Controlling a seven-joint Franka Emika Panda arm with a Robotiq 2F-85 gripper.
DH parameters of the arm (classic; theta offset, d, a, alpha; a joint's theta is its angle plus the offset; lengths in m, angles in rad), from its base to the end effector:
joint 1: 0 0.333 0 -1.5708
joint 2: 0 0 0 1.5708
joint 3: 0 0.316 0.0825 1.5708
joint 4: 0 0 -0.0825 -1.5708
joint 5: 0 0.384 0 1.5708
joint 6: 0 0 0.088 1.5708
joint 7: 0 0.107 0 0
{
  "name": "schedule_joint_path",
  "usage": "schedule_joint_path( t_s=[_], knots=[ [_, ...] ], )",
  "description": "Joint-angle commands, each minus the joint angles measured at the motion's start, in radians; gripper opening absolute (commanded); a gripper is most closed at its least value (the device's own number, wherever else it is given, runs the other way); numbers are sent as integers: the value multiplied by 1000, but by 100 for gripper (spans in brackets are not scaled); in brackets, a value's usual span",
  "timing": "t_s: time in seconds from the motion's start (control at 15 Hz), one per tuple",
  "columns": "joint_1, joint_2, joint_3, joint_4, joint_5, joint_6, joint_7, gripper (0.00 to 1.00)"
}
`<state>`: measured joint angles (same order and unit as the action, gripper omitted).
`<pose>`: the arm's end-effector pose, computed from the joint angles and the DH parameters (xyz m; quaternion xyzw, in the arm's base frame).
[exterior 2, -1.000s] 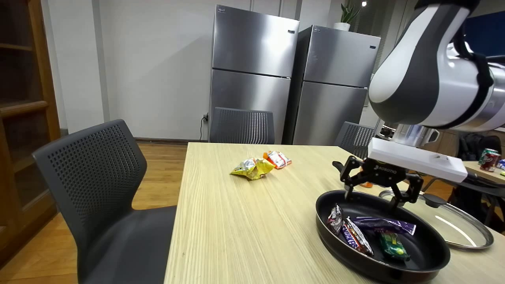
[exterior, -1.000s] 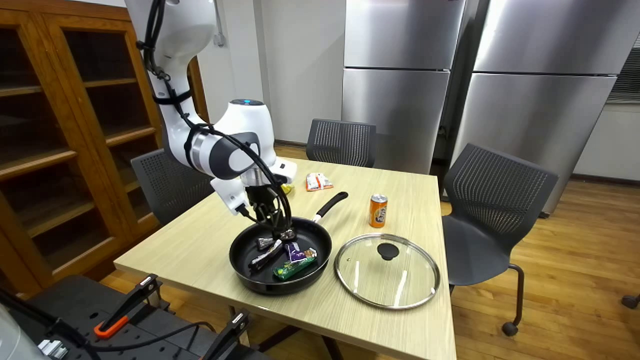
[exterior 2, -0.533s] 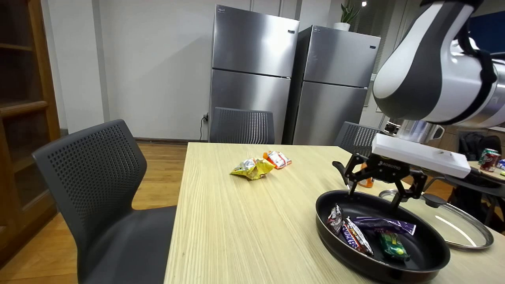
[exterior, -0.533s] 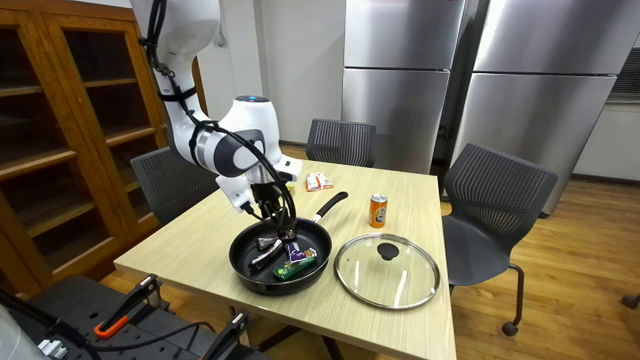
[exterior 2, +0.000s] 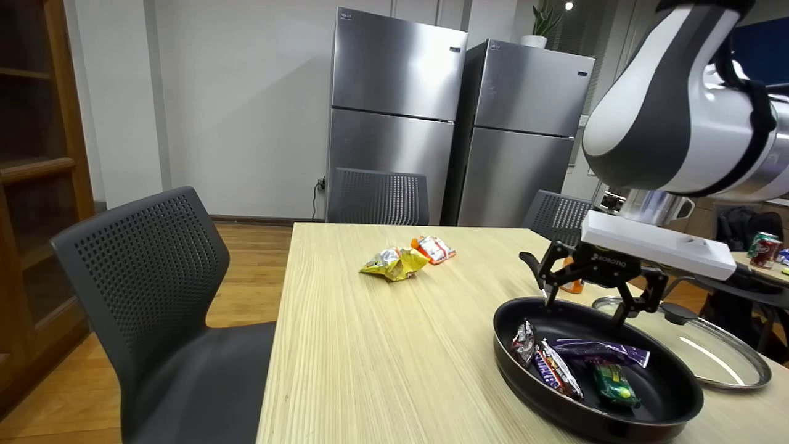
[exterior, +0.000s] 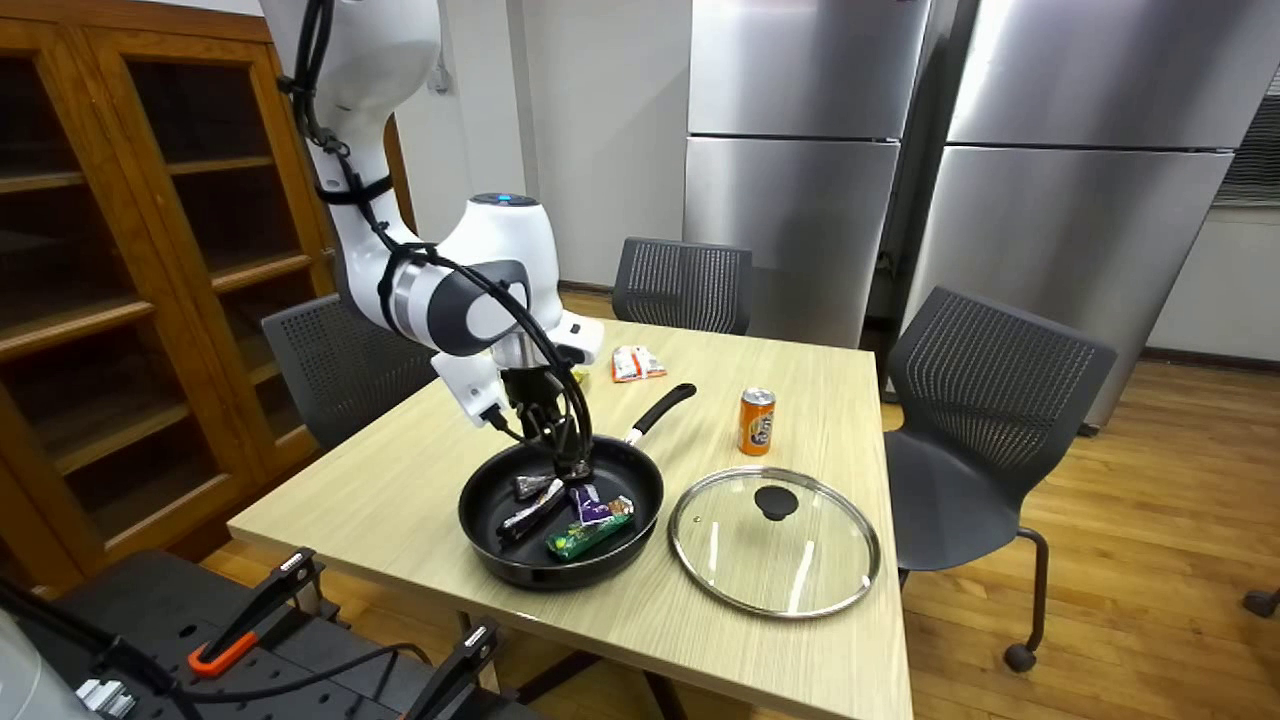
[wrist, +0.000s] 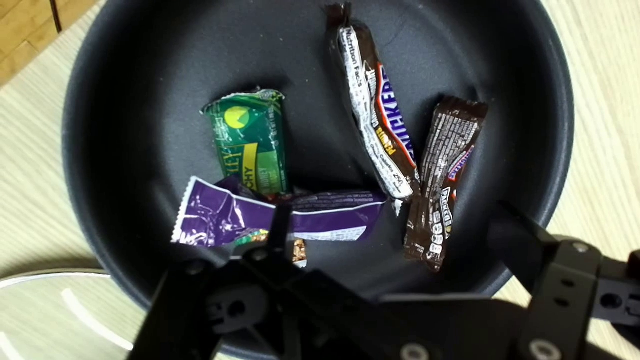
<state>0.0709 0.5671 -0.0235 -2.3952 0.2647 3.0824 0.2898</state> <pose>0.4870 0.0006 0.0962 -0.9669 0.2476 -0.0579 0.0196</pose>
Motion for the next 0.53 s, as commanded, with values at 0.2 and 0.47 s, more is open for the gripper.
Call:
schedule_joint_path(
  t_s=[0.2, 0.47],
  knots=[
    [-37, -29, -12, 17, 0, -47, -3, 100],
    [-113, -38, 6, 36, 8, -57, -20, 100]
  ],
)
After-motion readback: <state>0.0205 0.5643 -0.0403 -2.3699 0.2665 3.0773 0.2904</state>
